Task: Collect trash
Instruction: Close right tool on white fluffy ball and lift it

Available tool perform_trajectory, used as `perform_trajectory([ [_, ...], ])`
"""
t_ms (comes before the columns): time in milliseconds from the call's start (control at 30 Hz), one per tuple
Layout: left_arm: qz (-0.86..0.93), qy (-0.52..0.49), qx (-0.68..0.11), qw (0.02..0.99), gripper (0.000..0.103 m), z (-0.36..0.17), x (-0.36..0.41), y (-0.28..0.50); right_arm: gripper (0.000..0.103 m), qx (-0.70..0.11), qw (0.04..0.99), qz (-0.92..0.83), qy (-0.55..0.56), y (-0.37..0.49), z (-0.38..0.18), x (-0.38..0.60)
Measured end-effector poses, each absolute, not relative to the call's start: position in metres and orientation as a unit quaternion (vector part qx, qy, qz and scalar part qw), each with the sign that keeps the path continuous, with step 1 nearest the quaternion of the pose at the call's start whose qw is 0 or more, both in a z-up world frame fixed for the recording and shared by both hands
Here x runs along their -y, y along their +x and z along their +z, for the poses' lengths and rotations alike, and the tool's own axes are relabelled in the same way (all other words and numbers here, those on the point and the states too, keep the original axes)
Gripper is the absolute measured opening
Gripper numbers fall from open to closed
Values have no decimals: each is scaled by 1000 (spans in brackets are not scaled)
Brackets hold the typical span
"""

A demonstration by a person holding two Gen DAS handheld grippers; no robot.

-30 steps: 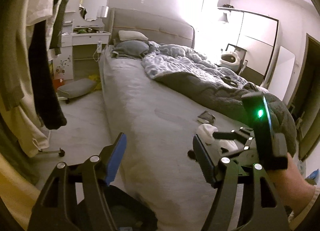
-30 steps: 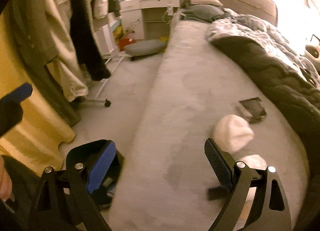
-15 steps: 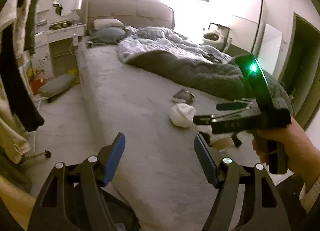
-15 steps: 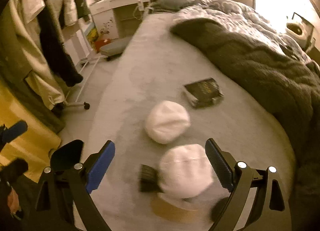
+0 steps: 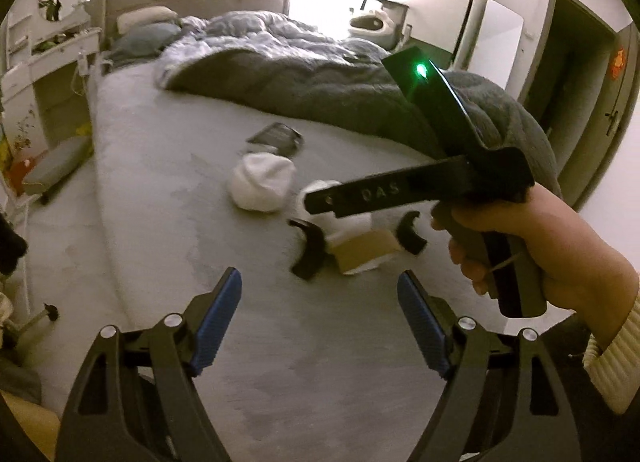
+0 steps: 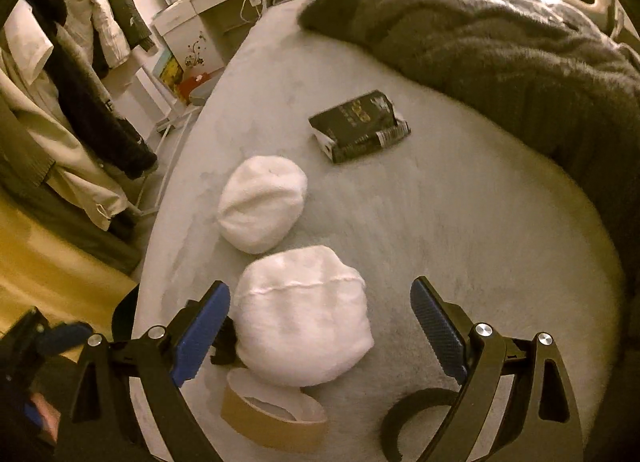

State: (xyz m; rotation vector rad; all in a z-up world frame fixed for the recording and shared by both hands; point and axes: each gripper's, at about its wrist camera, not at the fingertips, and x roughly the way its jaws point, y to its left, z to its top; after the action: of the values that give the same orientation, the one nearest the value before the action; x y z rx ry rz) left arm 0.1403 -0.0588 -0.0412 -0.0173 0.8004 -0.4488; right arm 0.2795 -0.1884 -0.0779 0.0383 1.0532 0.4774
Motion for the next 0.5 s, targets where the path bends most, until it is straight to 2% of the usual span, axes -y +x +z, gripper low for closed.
perform_trajectory([
  [267, -226, -22, -418, 879, 82, -59, 84, 151, 92, -502, 827, 251, 15, 283, -86, 189],
  [300, -227, -24, -421, 878, 82, -62, 86, 152, 89, -502, 827, 253, 12, 283, -87, 188],
  [367, -228, -24, -425, 876, 82, -65, 89, 154, 70, -505, 820, 269, 20, 285, -90, 189],
  [467, -228, -22, -429, 874, 82, -69, 94, 157, 57, -505, 814, 286, 14, 284, -92, 184],
  [500, -227, -22, -429, 874, 82, -70, 96, 158, 56, -504, 814, 290, 9, 283, -91, 183],
])
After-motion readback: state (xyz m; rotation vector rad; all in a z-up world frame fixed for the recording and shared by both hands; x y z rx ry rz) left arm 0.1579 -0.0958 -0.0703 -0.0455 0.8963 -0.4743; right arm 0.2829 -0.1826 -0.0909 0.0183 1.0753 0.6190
